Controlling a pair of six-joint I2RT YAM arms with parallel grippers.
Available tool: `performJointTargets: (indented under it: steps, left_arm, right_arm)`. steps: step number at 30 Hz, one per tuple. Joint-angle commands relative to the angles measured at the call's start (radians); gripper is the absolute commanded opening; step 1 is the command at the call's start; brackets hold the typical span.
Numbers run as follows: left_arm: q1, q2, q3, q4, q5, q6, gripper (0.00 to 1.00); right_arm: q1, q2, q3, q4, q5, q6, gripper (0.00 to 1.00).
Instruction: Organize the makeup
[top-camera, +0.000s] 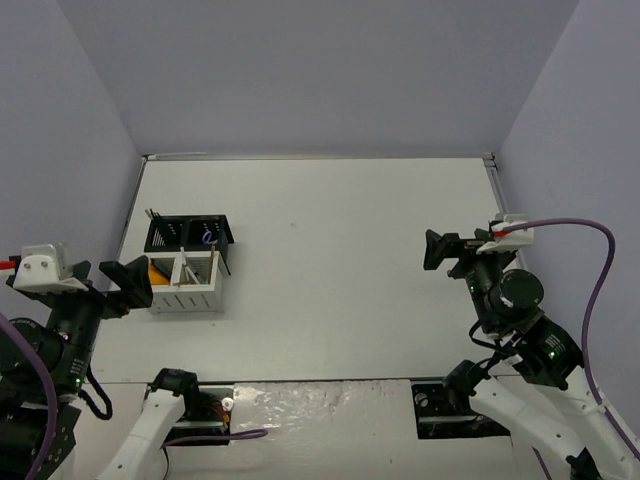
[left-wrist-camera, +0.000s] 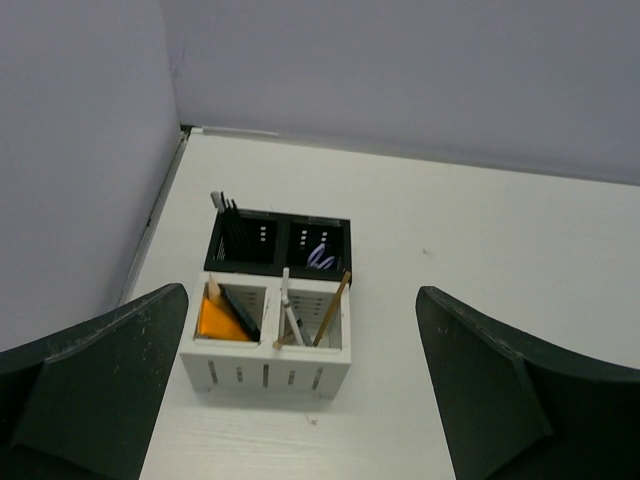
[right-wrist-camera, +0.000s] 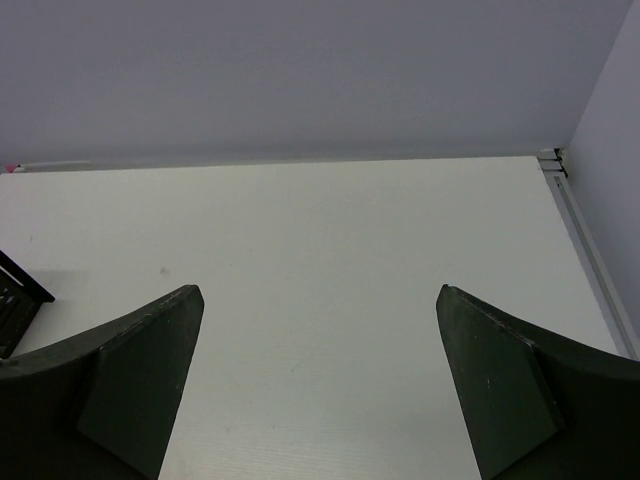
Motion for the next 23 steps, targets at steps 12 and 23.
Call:
performJointTargets:
  steps: [12, 23]
  left_arm:
    - [-0.124, -0.135, -0.078, -0.090, -0.211, -0.038, 0.97]
    - [-0.126, -0.149, -0.130, -0.082, -0.207, -0.053, 0.97]
  right_arm:
    - [-0.005, -0.068, 0.021, 0.012, 0.094, -0.023, 1.00]
    - [-0.004, -0.077, 0.022, 0.012, 0.085, -0.035, 1.00]
